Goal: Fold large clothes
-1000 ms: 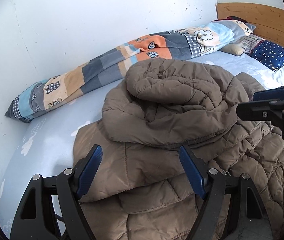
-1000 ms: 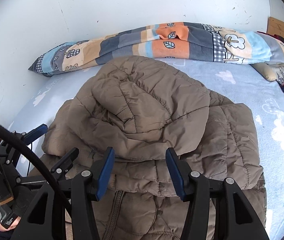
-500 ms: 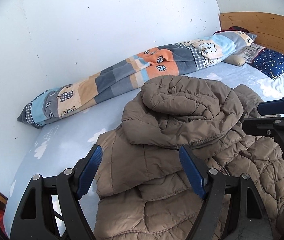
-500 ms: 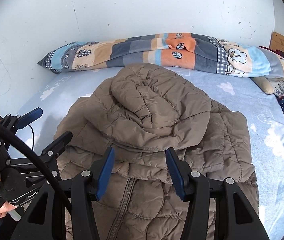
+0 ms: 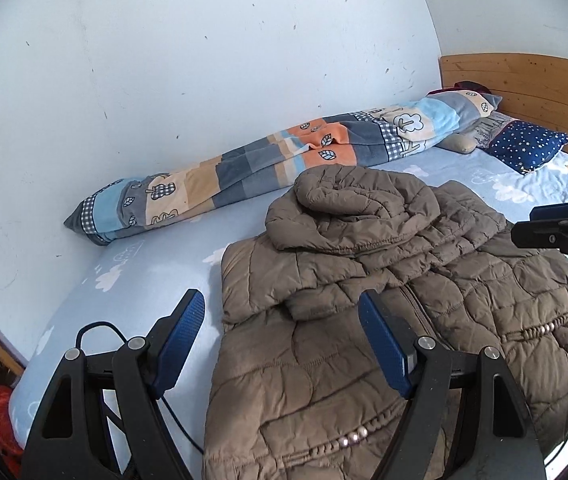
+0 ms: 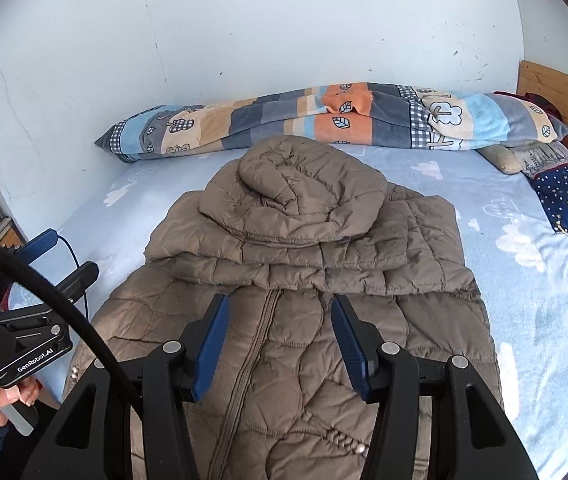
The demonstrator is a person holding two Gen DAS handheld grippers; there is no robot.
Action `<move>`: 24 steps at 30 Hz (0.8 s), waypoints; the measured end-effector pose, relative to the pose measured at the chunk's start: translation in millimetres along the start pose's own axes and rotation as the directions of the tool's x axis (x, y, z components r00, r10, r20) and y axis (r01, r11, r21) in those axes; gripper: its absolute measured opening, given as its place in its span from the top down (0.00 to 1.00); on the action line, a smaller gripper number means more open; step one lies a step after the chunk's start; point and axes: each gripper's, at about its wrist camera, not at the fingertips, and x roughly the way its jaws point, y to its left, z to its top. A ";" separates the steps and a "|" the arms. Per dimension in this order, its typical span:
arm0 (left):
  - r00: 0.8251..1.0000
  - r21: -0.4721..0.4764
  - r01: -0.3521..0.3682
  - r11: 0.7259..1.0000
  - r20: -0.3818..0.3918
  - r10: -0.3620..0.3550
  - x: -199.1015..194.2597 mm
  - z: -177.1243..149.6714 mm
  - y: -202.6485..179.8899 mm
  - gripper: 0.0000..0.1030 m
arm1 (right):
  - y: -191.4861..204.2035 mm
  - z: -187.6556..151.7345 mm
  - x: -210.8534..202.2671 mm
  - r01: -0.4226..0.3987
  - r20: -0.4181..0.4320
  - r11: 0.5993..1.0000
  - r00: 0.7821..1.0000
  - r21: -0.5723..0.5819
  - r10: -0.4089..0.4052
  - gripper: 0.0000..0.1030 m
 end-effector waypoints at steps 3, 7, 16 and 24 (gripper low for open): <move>1.000 -0.022 -0.003 1.000 -0.008 0.003 -32.8 -18.5 1.0 0.24 | -6.9 -18.2 -18.8 -0.004 -0.002 1.000 1.000 0.016 0.004 0.44; 1.000 -0.065 0.004 0.998 -0.013 -0.005 -75.6 -34.6 5.7 0.24 | -20.3 -40.0 -40.2 -0.017 0.001 0.998 1.000 0.058 0.017 0.44; 0.995 -0.078 0.056 0.995 0.090 -0.049 -172.3 -10.5 10.8 0.23 | -59.5 -70.6 -70.5 0.002 0.016 0.989 1.000 0.147 -0.004 0.43; 0.951 0.023 0.229 0.973 0.207 -0.229 -252.2 54.2 -8.7 0.19 | -98.8 -65.4 -95.8 -0.017 0.102 0.963 0.995 0.269 -0.011 0.41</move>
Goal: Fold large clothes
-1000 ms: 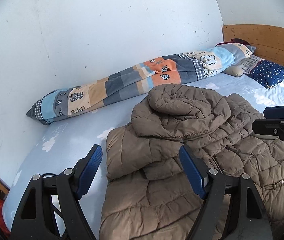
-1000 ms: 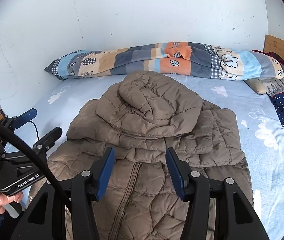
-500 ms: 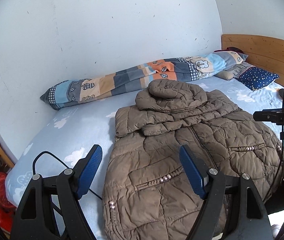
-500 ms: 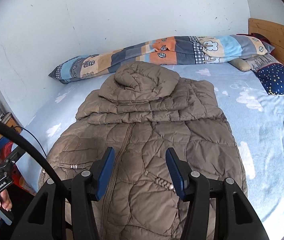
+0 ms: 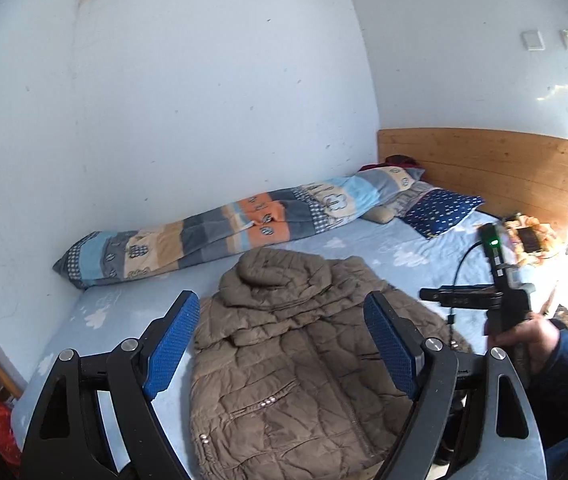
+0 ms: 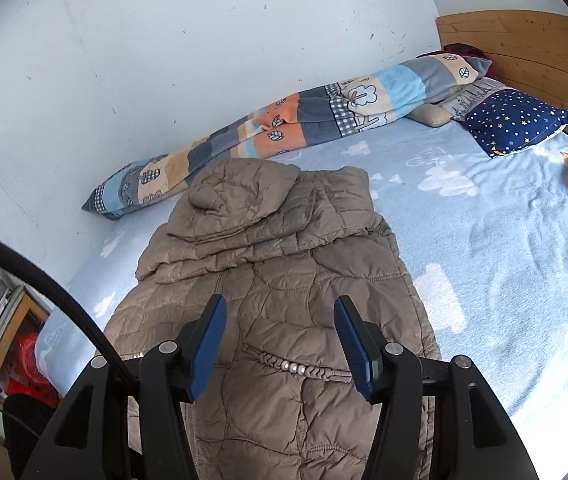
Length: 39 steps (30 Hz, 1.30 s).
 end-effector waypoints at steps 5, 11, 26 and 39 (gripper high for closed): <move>0.986 0.071 0.147 0.987 0.069 -0.152 -31.8 44.5 -31.6 0.19 | -10.1 4.5 -7.9 -0.013 0.030 0.999 0.999 0.036 0.011 0.39; 0.940 0.092 0.310 0.946 0.119 -0.319 -60.3 96.6 -57.5 0.18 | -18.7 4.4 -15.7 -0.016 0.055 0.998 0.998 0.057 0.013 0.39; 0.973 -0.198 0.211 0.957 -0.047 -0.224 12.7 49.8 3.3 0.17 | -42.2 0.2 -37.5 -0.006 0.081 0.994 0.997 0.106 -0.002 0.38; 0.921 -0.402 -0.157 0.902 -0.390 -0.014 114.2 -109.9 124.2 0.17 | -42.0 -14.1 -25.5 0.055 -0.001 0.995 0.998 0.085 -0.055 0.36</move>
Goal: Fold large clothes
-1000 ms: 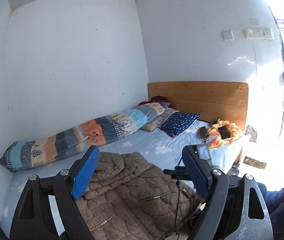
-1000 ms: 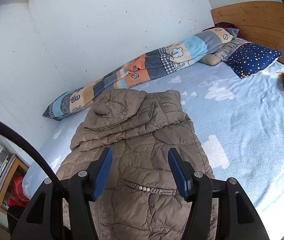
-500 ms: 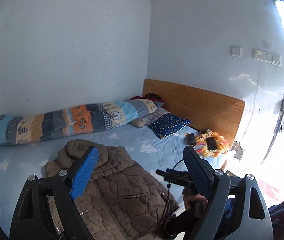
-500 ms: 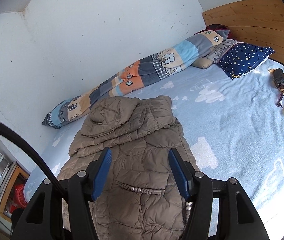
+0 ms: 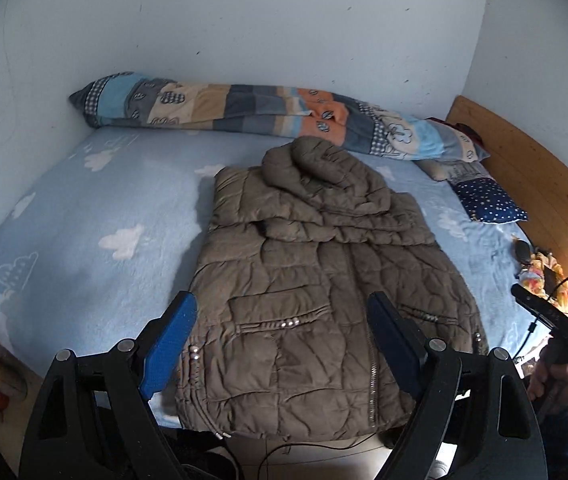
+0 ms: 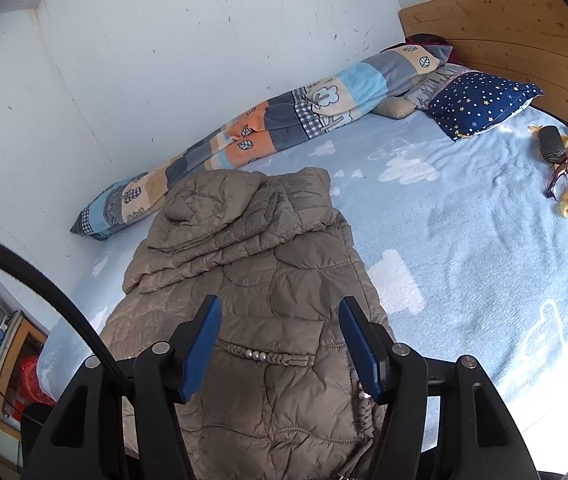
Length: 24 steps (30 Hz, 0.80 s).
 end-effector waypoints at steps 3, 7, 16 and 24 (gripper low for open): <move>0.998 -0.053 -0.023 0.998 -0.059 0.020 25.9 -11.9 25.4 0.17 | -8.1 -7.4 6.3 0.028 -0.033 1.000 0.999 0.010 -0.028 0.36; 0.990 -0.136 -0.066 0.988 -0.133 0.048 53.1 -23.1 57.2 0.17 | -20.0 -14.3 15.6 0.064 -0.079 0.997 0.995 0.033 -0.062 0.36; 0.956 -0.279 -0.155 0.948 -0.285 0.073 98.4 -47.5 118.7 0.17 | -31.1 -21.5 29.6 0.109 -0.152 0.992 0.983 0.056 -0.100 0.36; 0.917 -0.311 -0.156 0.938 -0.398 0.021 123.0 -82.6 127.9 0.19 | -66.5 -47.1 31.9 0.186 -0.280 0.972 0.950 0.147 -0.140 0.36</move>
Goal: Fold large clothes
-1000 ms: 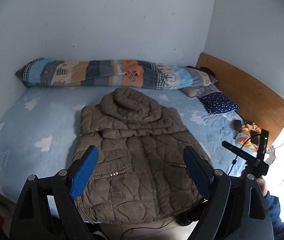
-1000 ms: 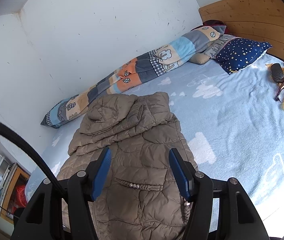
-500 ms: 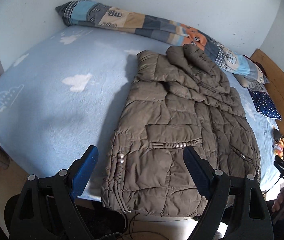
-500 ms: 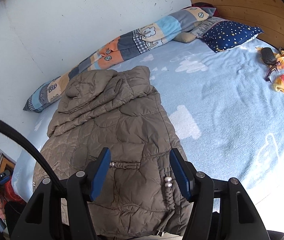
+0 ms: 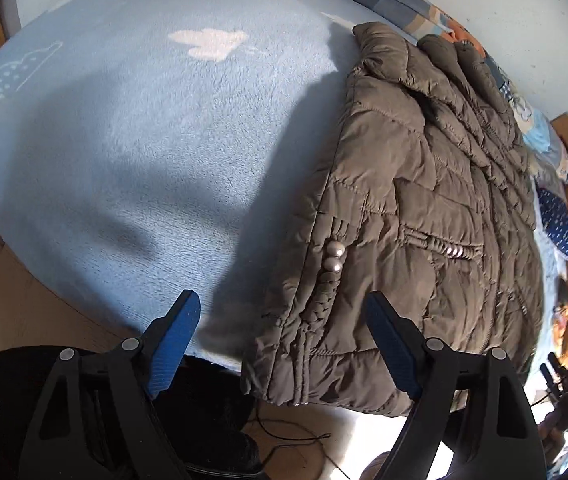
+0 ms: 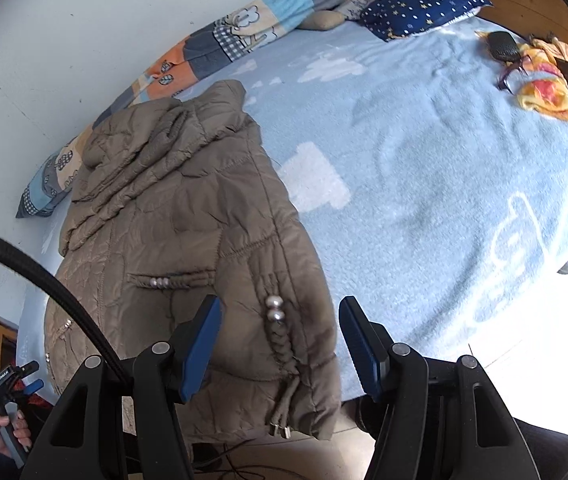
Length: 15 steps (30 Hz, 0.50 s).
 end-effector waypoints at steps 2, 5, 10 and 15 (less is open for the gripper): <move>1.000 0.016 0.005 1.000 -0.012 -0.005 1.9 -3.4 -6.5 0.19 | -11.1 -5.3 0.6 -0.002 -0.023 0.999 1.000 0.036 0.003 0.36; 0.998 0.023 0.009 1.000 -0.068 -0.007 14.9 -8.9 -12.2 0.20 | -25.0 -10.9 -1.7 0.000 -0.041 0.996 0.999 0.085 0.004 0.36; 0.995 0.087 -0.058 0.995 -0.080 0.065 26.2 -18.1 -21.1 0.22 | -31.6 -14.0 0.6 0.000 -0.072 0.994 0.997 0.113 0.008 0.35; 0.993 0.067 -0.032 0.997 -0.110 0.039 36.7 -20.4 -18.5 0.22 | -26.7 -16.7 14.2 0.002 -0.136 0.996 0.991 0.095 0.011 0.31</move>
